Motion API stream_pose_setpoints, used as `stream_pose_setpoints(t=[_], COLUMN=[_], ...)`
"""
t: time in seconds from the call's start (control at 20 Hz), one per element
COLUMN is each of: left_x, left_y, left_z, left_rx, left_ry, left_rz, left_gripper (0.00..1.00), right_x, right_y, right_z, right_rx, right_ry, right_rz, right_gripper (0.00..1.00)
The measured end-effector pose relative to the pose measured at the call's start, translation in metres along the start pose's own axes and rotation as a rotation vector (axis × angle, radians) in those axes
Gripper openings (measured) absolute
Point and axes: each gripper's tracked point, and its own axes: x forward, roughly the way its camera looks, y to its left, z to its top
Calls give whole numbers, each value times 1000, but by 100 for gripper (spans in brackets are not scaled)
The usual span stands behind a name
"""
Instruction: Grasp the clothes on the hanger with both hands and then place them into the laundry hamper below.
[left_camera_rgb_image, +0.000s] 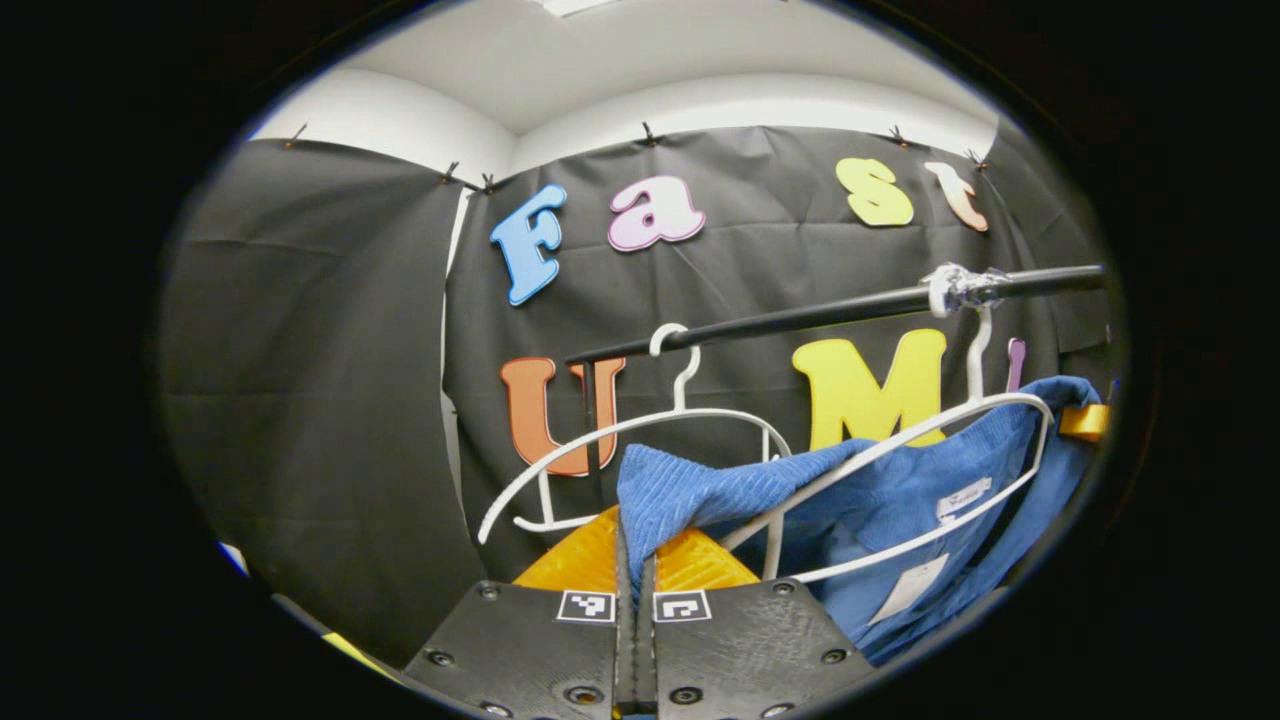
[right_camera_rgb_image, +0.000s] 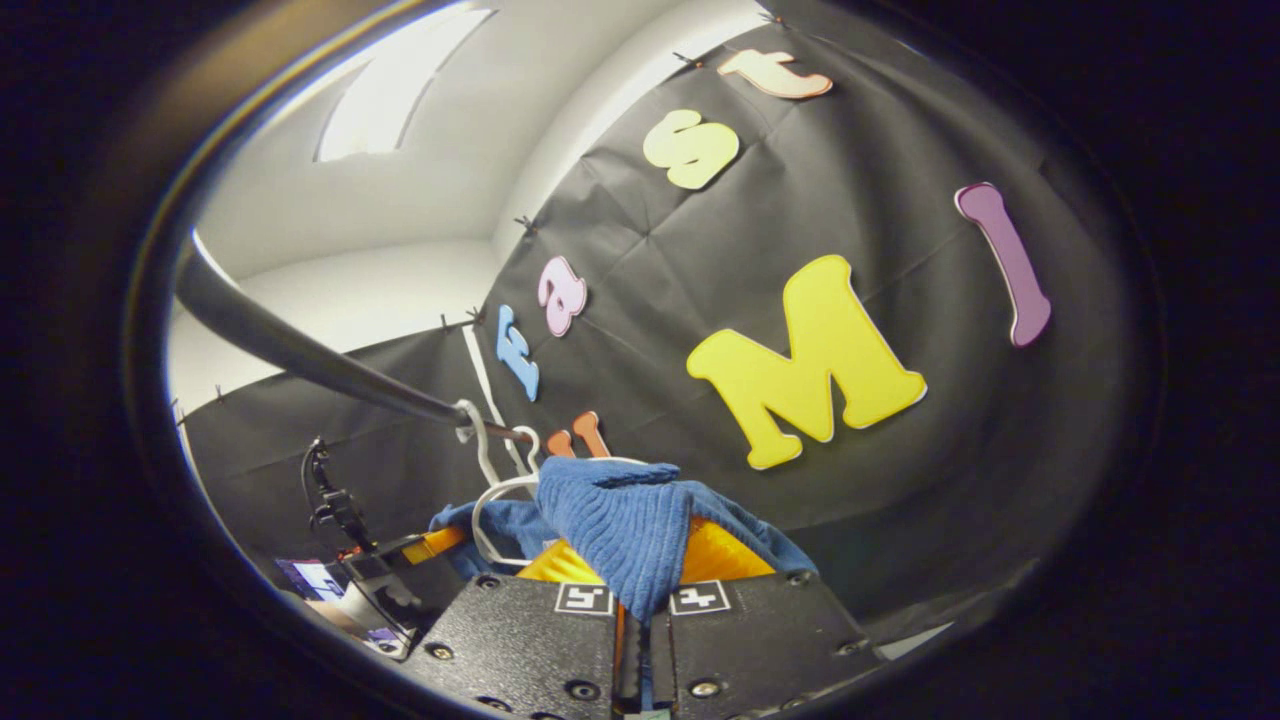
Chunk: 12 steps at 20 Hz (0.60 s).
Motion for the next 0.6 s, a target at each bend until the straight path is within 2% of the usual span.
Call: stream_pose_setpoints(t=[0.05,0.1,0.15,0.2,0.25,0.3,0.35,0.4,0.45,0.5,0.6], left_x=[1,2,4,5,8,9,9,10,12,13,17], left_y=[1,1,0,-2,-3,-6,-8,-10,-11,-11,-6], left_z=[-3,-8,-12,-15,-20,-25,-27,-28,-30,-31,-35], left_rx=[-8,-20,-31,-37,-44,-53,-60,-73,-86,-98,-110], left_ry=[7,16,27,36,51,65,70,72,76,83,98], left_rz=[-5,-13,-23,-30,-36,-43,-49,-58,-63,-67,-64], left_gripper=[0,0,5,0,0,3,0,5,5,0,0], right_x=[-2,-1,-1,0,0,0,1,1,-1,1,2], right_y=[-5,-11,-13,-18,-25,-33,-44,-52,-56,-60,-82], right_z=[6,10,12,11,10,12,14,14,11,8,2], right_rx=[-11,-14,-10,-16,-34,-63,-87,-99,-93,-88,-88], right_ry=[-13,-21,-23,-20,-14,-16,-19,-16,-9,0,31], right_rz=[-17,-32,-43,-62,-87,-118,-166,-198,-224,-245,-331], right_gripper=[7,6,6,6,6,6,6,6,6,6,6])
